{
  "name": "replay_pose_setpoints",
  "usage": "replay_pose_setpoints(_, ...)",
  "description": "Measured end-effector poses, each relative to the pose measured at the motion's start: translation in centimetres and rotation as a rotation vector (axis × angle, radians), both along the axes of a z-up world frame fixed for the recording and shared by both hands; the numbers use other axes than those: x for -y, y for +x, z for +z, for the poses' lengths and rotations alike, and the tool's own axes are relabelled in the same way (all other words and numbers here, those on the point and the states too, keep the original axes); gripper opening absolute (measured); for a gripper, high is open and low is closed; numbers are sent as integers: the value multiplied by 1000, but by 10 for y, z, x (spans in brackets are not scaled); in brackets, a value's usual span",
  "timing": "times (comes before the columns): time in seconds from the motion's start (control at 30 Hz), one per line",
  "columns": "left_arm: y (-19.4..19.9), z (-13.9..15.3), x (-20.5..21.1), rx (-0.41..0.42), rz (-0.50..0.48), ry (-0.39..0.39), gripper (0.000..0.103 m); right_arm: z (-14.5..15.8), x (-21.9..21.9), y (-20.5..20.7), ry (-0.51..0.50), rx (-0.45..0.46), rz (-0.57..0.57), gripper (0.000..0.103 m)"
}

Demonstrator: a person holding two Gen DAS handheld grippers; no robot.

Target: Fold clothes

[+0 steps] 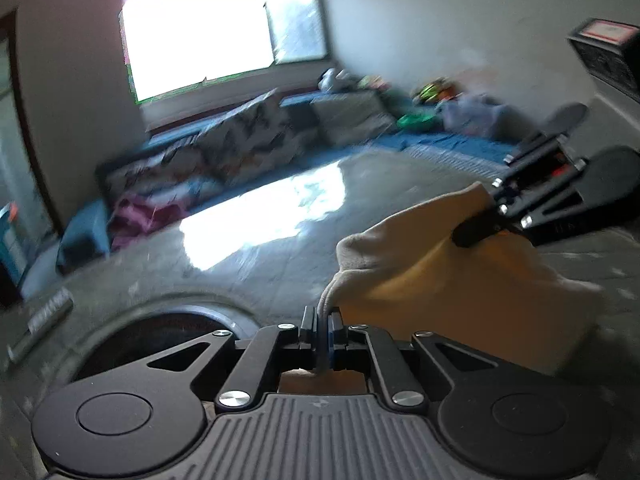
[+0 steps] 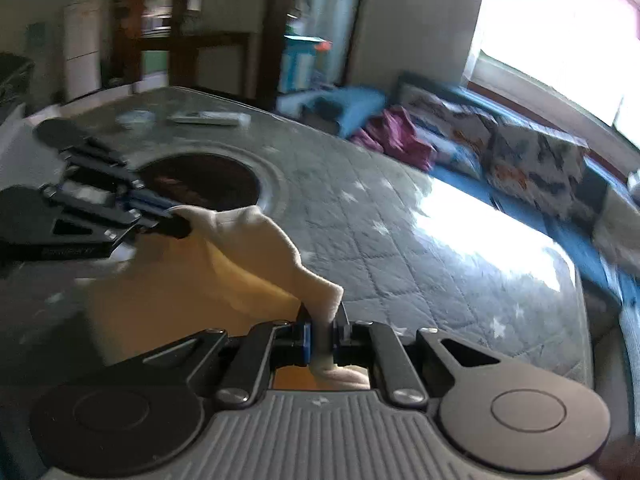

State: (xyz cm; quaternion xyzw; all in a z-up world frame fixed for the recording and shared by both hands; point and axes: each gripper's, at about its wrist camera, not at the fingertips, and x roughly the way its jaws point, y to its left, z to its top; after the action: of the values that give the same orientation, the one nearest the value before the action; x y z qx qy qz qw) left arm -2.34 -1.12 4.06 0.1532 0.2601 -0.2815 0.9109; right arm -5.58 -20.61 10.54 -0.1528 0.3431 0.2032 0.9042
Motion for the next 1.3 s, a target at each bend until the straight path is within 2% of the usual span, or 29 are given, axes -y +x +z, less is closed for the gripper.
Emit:
replay_pose_setpoints(0.07, 16, -12, 5, -36, 45, 9, 7, -19, -2, 15, -11, 5, -31, 13)
replay_pose_setpoints(0.13, 28, -21, 7, -62, 81, 16, 9, -33, 2, 24, 22, -7, -81, 13)
replay_pose_setpoints(0.2, 36, -28, 6, -79, 108, 18, 12, -44, 6, 27, 48, -10, -130, 20)
replay_pose_setpoints(0.37, 44, -35, -2, -82, 135, 17, 20, -43, 30, 8, 147, -8, -220, 20)
replay_pose_setpoints(0.57, 38, -31, -10, -63, 193, 4, 28, -45, 59, -26, 164, -10, -281, 20)
replay_pose_setpoints(0.7, 32, -17, -15, -71, 231, -43, 29, -51, 77, -35, 188, -27, -332, 20)
replay_pose_setpoints(0.93, -2, -6, 1, -117, 113, -119, 29, -62, 86, -17, 291, -69, -377, 20)
replay_pose_setpoints(1.03, -4, -14, 12, -141, 89, -103, 29, -70, 82, -13, 322, -85, -387, 12)
replay_pose_setpoints(1.07, -3, -17, 15, -149, 89, -98, 29, -70, 81, -14, 328, -84, -387, 7)
replay_pose_setpoints(1.1, -1, -21, 16, -158, 95, -94, 29, -68, 78, -16, 303, -59, -387, 4)
replay_pose_setpoints(1.2, 5, -29, 17, -175, 110, -78, 29, -56, 67, -27, 204, 46, -385, 4)
replay_pose_setpoints(1.3, 8, -35, 15, -178, 119, -72, 29, -52, 67, -28, 162, 84, -403, 4)
